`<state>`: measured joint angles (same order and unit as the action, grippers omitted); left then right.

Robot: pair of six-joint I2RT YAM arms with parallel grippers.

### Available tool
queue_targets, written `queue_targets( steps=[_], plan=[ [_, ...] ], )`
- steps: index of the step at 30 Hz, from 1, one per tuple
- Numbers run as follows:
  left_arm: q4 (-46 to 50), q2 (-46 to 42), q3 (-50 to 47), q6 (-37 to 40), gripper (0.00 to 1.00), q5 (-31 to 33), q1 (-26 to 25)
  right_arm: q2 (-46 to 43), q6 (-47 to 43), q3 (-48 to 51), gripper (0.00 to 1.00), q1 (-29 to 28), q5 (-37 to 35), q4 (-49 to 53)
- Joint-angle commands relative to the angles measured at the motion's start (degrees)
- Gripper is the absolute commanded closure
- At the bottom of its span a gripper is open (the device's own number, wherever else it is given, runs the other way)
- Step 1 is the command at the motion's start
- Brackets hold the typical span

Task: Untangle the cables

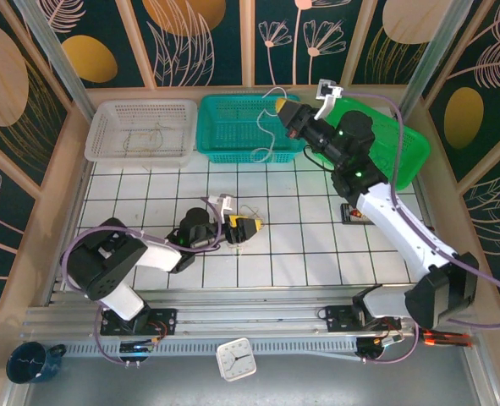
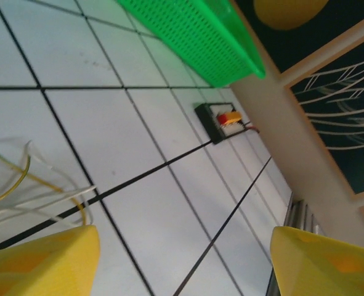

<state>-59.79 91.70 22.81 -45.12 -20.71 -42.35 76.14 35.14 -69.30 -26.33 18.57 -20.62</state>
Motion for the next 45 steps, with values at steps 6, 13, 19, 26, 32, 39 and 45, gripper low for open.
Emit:
queue_targets(
  steps=[6,13,19,26,32,39,45],
  plan=[
    [1.88,-7.15,-0.09,-2.5,0.16,2.59,-0.13,8.97,1.69,-5.37,1.0,5.97,1.0,-7.75],
    [10.68,-14.87,0.45,-1.46,0.01,8.05,-0.03,19.06,1.17,-13.19,1.0,9.05,2.0,-6.61],
    [15.02,-20.96,0.65,-1.5,0.01,12.29,-0.03,29.41,1.31,-20.74,1.0,9.52,2.81,-5.52],
    [24.39,-23.59,4.66,-1.15,0.01,17.28,-0.02,41.35,2.29,-28.47,0.81,9.07,4.89,-2.02],
    [25.77,-23.5,5.58,-1.87,0.01,18.34,0.06,43.78,0.87,-29.92,0.35,8.93,8.51,1.1],
    [26.02,-23.68,5.82,-2.45,0.01,18.76,0.31,33.91,0.43,-20.32,0.36,8.95,9.11,-2.32],
    [26.74,-23.84,6.45,-2.76,0.01,19.11,1.32,21.64,1.02,-4.65,0.38,8.09,9.21,-5.93]
  ],
)
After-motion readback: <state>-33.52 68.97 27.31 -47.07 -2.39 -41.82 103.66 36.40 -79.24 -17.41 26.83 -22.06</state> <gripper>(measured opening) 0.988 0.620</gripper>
